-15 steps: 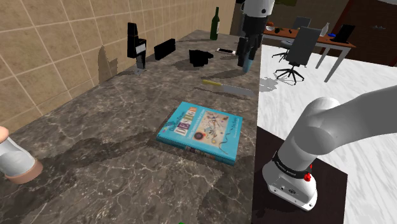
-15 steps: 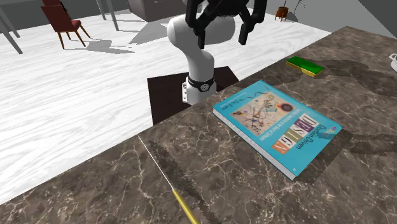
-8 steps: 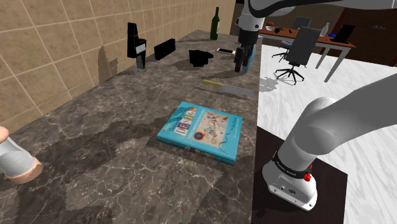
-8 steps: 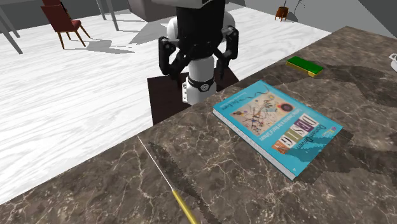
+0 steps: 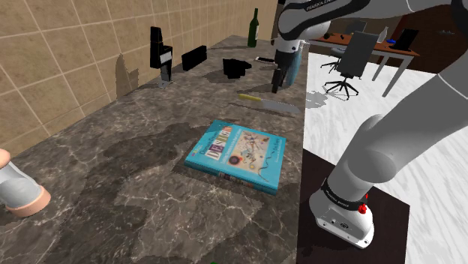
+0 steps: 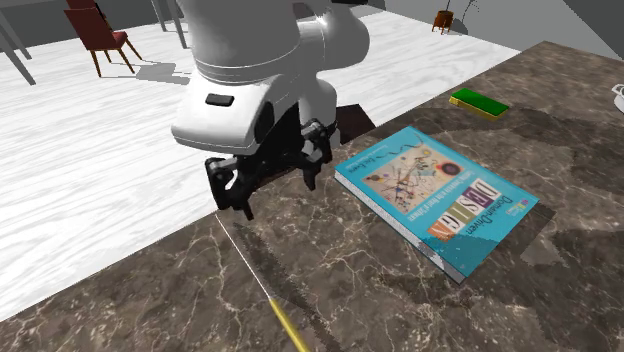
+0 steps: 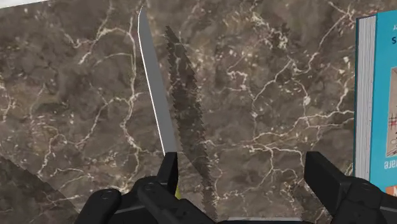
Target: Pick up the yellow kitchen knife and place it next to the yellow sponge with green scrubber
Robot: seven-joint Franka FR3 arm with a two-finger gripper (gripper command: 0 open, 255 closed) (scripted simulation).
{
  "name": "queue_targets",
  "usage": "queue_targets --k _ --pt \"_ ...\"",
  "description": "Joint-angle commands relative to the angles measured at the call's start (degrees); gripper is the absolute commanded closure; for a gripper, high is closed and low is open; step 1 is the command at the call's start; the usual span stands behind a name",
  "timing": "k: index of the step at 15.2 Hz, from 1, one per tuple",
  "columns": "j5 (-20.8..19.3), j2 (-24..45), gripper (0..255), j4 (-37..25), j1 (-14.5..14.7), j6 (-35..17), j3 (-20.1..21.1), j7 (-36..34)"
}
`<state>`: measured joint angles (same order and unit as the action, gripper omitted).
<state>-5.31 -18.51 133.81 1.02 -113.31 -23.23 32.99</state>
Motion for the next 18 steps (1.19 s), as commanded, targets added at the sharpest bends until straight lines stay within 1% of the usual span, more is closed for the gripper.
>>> queue_targets --k 1,4,7,8,15,18 --pt "1.5 3.89 0 -1.0 0.42 -2.41 -2.11 4.5" --pt "5.37 11.26 0 -4.04 1.04 -5.45 -4.84 11.69" --pt "10.46 19.17 0 -7.93 0.99 -7.53 -6.53 19.29" --pt "11.04 20.02 0 -8.39 0.78 -7.69 -6.49 20.09" --pt "13.32 23.07 0 -5.31 0.72 -13.31 -6.12 21.69" --pt "13.32 23.07 0 -5.3 0.72 -13.31 -6.11 21.69"
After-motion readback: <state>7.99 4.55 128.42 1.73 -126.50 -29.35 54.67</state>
